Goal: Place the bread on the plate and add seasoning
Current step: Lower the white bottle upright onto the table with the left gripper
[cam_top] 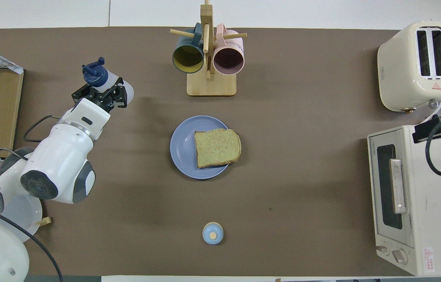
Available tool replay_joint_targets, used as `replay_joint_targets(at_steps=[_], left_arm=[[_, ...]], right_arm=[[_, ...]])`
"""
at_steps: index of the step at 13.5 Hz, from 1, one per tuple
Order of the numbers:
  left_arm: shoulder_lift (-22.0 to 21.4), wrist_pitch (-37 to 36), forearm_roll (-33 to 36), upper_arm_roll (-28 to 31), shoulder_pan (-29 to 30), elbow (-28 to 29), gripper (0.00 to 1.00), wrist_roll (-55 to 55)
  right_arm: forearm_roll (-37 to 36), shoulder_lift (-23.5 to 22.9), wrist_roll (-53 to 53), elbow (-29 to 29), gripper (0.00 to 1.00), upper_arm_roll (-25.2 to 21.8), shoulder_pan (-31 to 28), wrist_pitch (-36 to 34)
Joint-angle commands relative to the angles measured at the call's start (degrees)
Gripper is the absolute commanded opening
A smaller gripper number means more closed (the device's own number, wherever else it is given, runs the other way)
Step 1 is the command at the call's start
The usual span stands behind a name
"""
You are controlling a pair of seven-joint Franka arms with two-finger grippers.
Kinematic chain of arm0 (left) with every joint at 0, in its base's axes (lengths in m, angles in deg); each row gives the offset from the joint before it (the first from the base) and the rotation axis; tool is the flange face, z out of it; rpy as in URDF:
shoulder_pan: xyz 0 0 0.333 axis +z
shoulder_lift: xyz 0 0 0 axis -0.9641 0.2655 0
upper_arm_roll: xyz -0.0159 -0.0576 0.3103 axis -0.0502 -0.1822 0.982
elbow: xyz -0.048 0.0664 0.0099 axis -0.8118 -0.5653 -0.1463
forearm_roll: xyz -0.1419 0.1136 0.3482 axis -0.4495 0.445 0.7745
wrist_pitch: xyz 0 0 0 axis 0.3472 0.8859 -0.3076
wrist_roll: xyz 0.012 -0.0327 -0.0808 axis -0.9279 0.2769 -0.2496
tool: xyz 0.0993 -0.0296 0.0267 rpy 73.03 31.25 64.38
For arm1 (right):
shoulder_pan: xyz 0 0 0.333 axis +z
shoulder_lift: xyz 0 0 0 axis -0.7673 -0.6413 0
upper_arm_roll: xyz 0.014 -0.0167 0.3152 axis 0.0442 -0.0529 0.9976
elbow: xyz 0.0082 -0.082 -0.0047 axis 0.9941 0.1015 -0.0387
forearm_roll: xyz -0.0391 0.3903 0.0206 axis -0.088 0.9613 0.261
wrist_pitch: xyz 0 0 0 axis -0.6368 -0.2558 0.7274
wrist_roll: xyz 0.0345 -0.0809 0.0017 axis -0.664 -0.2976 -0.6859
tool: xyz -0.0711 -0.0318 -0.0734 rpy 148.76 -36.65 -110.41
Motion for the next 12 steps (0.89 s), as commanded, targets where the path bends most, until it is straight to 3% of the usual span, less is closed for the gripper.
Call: replay_joint_targets(at_steps=[1, 8, 12], left_arm=[[1.1, 2.2, -0.9, -0.2, 0.5, 0.7, 0.0, -0.3], [5.5, 2.3, -1.0, -0.2, -0.1, 0.6, 0.0, -0.5], [5.8, 2.3, -0.9, -0.2, -0.2, 1.6, 0.0, -0.4]], right_arm=[[1.1, 0.6, -1.7, 0.8, 1.0, 0.1, -0.5, 0.1], [1.1, 0.6, -1.7, 0.8, 1.0, 0.1, -0.5, 0.1], [1.1, 0.6, -1.7, 0.8, 1.0, 0.1, -0.5, 0.1]])
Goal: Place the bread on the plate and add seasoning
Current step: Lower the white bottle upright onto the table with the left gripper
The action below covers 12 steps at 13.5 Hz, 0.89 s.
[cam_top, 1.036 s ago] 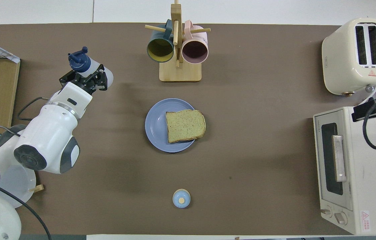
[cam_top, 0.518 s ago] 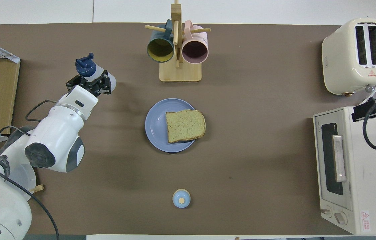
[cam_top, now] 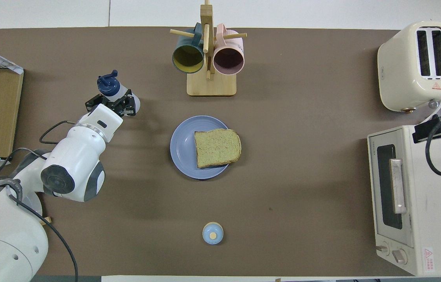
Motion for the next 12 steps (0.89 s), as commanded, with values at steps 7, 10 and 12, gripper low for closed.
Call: replay_joint_targets(at_steps=[7, 10, 12], left_arm=[[-0.1, 1.6, -0.9, 0.0, -0.2, 2.1, 0.02, -0.5], [-0.1, 1.6, -0.9, 0.0, -0.2, 2.1, 0.45, -0.5], [-0.1, 1.6, -0.9, -0.1, -0.2, 2.2, 0.86, -0.5]], right_arm=[[1.1, 0.6, -1.7, 0.8, 1.0, 0.1, -0.5, 0.1], [1.1, 0.6, -1.7, 0.8, 1.0, 0.1, -0.5, 0.1], [1.1, 0.6, -1.7, 0.8, 1.0, 0.1, -0.5, 0.1]])
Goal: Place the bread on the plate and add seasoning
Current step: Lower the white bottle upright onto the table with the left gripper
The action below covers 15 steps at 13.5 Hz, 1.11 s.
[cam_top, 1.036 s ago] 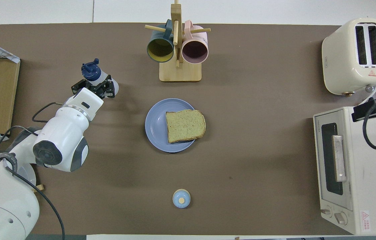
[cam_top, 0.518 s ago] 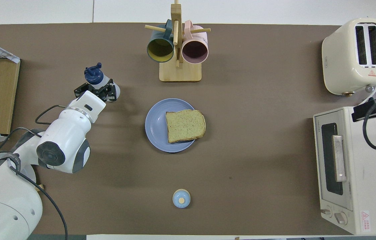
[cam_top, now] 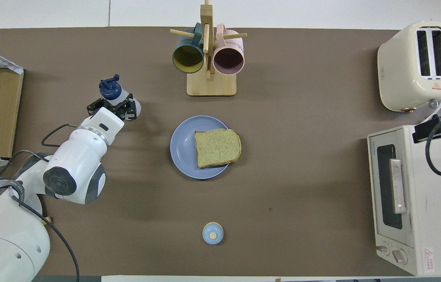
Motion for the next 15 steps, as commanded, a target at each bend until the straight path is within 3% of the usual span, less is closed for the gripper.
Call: replay_joint_targets(at_steps=[1, 9, 15], left_arm=[[-0.3, 1.3, -0.9, 0.0, -0.2, 1.3, 0.98, -0.5], [-0.6, 1.3, -0.9, 0.0, -0.3, 2.1, 1.0, -0.4], [-3.1, 1.3, -0.9, 0.0, -1.2, 6.1, 1.0, -0.4]], right_arm=[[1.1, 0.6, -1.7, 0.8, 1.0, 0.1, -0.5, 0.1], [1.1, 0.6, -1.7, 0.8, 1.0, 0.1, -0.5, 0.1], [1.1, 0.6, -1.7, 0.8, 1.0, 0.1, -0.6, 0.1]])
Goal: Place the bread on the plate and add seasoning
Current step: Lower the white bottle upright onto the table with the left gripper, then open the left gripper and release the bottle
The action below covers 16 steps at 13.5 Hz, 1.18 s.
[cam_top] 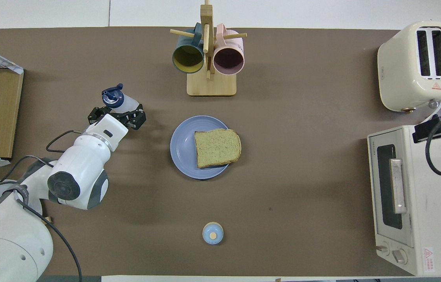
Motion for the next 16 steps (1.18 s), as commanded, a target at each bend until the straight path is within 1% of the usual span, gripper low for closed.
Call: replay_joint_targets(at_steps=[1, 6, 13, 16], left_arm=[[-3.3, 1.0, -0.9, 0.4, -0.8, 3.8, 1.0, -0.4], [-8.1, 1.0, -0.9, 0.4, -0.8, 8.1, 1.0, -0.6], [-17.8, 0.9, -0.9, 0.3, -1.4, 16.0, 1.0, -0.7], [-21.8, -0.9, -0.9, 0.2, -3.0, 16.8, 1.0, 0.0]], right_arm=[[1.1, 0.6, -1.7, 0.8, 1.0, 0.1, -0.6, 0.1], [1.1, 0.6, -1.7, 0.8, 1.0, 0.1, -0.5, 0.1], [1.1, 0.6, -1.7, 0.8, 1.0, 0.1, -0.5, 0.1], [1.1, 0.6, -1.7, 0.8, 1.0, 0.1, -0.5, 0.1]])
